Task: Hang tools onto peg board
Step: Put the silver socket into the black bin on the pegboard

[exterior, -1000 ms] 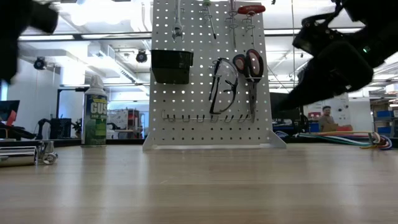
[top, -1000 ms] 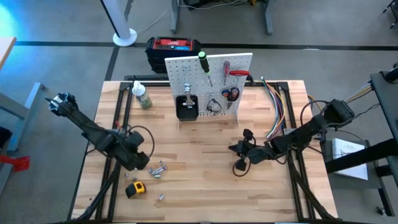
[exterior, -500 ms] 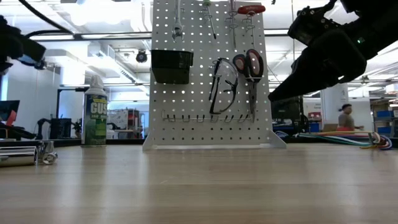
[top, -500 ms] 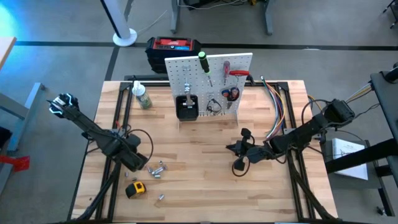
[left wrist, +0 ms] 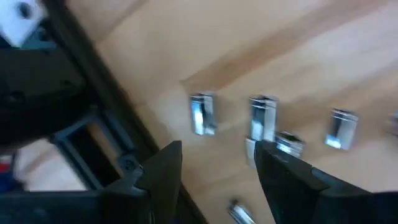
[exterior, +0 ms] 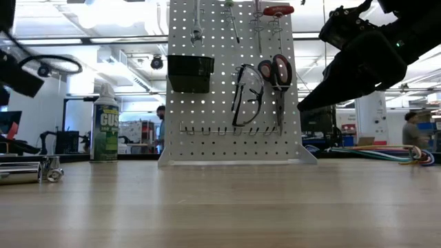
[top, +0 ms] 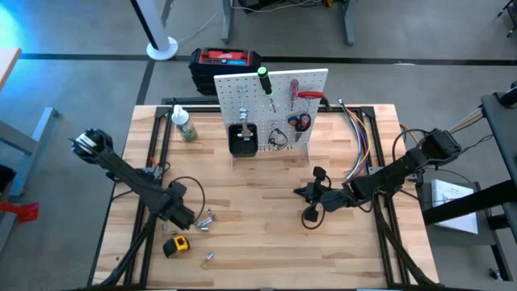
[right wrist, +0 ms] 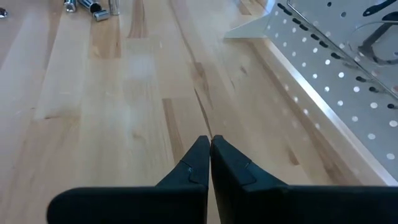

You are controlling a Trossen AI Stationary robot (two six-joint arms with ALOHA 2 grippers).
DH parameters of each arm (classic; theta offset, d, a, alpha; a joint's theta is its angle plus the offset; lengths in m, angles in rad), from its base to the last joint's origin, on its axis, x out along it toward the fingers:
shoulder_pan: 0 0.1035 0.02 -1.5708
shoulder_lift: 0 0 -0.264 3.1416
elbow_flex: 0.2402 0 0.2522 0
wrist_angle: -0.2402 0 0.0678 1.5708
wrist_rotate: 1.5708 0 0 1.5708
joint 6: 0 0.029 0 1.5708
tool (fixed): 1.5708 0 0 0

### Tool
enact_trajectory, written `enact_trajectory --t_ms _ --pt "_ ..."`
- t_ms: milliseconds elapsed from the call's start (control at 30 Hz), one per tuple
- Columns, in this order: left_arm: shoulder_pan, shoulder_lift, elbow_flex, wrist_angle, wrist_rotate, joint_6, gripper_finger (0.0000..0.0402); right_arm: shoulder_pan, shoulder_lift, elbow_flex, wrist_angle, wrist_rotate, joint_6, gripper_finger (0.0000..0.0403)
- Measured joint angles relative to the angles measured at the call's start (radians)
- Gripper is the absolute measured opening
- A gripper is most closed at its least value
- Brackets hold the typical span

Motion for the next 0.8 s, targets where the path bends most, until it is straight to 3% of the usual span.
enact_trajectory --t_ms 400,800 --pt "0.000 0.214 -0.001 0.030 -0.032 0.070 0.0189 0.000 0.000 0.000 -0.001 -0.001 0.001 0.0000" --pt "0.000 0.260 0.003 0.057 -0.048 0.065 0.0182 0.001 0.000 -0.002 -0.002 -0.056 0.025 0.0000"
